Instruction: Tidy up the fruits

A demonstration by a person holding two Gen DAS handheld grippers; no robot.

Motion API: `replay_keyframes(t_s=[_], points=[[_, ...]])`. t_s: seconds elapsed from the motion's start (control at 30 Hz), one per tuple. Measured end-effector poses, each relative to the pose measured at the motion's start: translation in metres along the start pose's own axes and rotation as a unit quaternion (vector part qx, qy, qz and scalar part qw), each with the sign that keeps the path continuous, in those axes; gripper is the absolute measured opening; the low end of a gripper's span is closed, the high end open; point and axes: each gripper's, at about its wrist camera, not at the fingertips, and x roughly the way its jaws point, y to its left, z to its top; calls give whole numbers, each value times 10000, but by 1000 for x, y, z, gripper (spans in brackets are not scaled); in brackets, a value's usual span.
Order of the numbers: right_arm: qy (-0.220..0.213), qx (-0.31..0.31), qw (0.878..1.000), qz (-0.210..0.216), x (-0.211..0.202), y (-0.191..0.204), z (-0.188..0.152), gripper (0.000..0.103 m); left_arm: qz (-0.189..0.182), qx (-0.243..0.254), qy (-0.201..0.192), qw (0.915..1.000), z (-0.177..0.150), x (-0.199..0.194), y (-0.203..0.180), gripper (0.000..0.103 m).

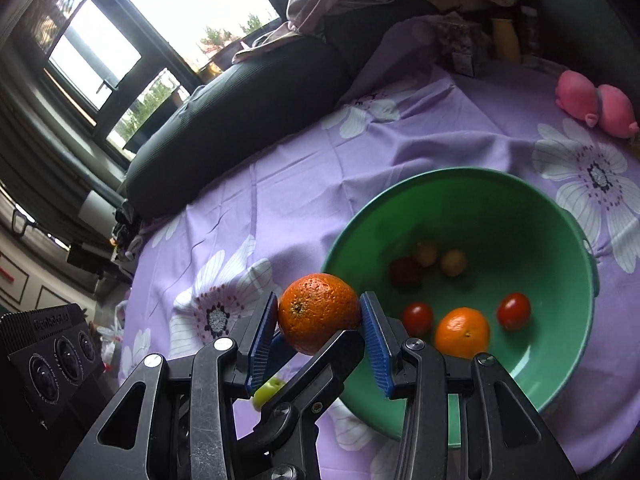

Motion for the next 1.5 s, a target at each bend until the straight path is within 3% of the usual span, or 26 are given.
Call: replay_keyframes(t_s=[0.23, 0.6, 0.77, 0.9, 1.03, 1.1, 1.27, 1.4, 1.5], points=[[-38, 285, 9988, -386, -13, -33, -2, 46, -331, 123, 318, 9989, -4, 26, -21, 38], [42, 284, 9961, -837, -16, -42, -6, 46, -404, 95, 565, 9975, -7, 29, -23, 43], [-147, 132, 9983, -551, -24, -31, -5, 46, -164, 46, 216, 9996, -3, -9, -6, 59], [-78, -115, 9998, 148, -23, -12, -6, 48, 372, -208, -18, 9991, -1, -47, 24, 64], [184, -449, 9969, 621, -12, 17, -11, 48, 1274, -545, -129, 9903, -5, -76, 57, 65], [422, -605, 9934, 873, -1, 33, -15, 48, 1455, -835, -69, 9858, -12, -83, 76, 65], [1186, -860, 9837, 1041, 44, 66, -31, 48, 1503, -1537, 314, 9761, -44, -81, 112, 63], [1700, -1066, 9770, 728, 78, 84, -48, 48, 1663, -1635, 677, 9701, -57, -65, 120, 63], [1926, -1146, 9730, 544, 95, 88, -58, 48, 1498, -1655, 779, 9716, -61, -56, 123, 59]])
